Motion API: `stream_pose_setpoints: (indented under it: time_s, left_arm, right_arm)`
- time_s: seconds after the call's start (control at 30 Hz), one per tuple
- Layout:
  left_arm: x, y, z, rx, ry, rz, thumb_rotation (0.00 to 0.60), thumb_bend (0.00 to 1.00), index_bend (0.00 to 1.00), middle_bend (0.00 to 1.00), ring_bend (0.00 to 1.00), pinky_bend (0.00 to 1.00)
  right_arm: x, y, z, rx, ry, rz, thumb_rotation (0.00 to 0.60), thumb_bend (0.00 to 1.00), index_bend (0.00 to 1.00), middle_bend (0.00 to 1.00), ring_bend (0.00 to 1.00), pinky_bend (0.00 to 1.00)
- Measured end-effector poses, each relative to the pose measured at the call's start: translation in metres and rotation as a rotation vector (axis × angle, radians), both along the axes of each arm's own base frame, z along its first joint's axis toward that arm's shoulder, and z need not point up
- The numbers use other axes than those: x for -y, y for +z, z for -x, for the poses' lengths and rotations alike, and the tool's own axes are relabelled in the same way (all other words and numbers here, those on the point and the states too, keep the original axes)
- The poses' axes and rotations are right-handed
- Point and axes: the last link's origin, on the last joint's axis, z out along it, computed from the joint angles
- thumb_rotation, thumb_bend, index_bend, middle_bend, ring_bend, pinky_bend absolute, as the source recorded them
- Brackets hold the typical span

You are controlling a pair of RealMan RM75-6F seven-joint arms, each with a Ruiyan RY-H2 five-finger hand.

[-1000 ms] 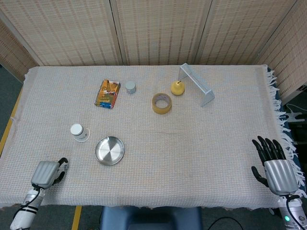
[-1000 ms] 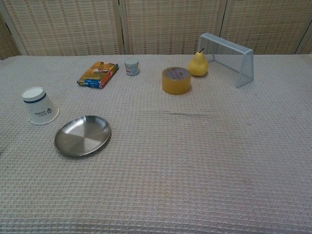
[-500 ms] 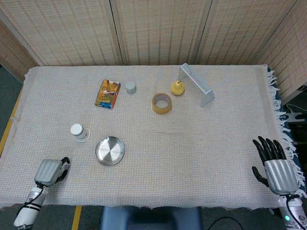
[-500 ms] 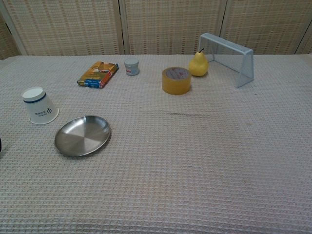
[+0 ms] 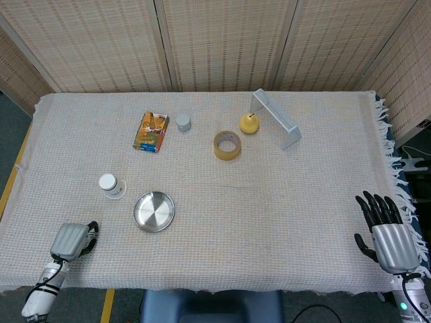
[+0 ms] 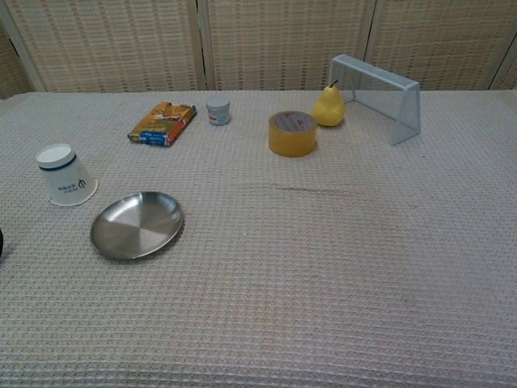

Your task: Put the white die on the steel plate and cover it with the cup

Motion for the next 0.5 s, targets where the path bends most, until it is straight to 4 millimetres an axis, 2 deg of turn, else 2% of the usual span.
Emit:
stream_pose_setpoints:
  time_s: [0.27, 0.5]
  left_arm:
    - [-0.0021, -0.0005, 0.0010, -0.008, -0.003, -0.005, 0.600, 0.36, 0.49, 0.98, 0.91, 0.95]
    - [-0.0020, 0.0006, 0.0008, -0.013, -0.011, -0.009, 0.600, 0.37, 0.45, 0.99, 0.91, 0.95]
  right_arm:
    - [-0.0005, 0.0001, 0.0001, -0.001, -0.002, -0.001, 0.600, 0.26, 0.00, 0.00, 0.00, 0.00]
    - [0.0001, -0.0001, 0.0005, -0.004, -0.008, 0.001, 0.600, 0.26, 0.00, 0.00, 0.00, 0.00]
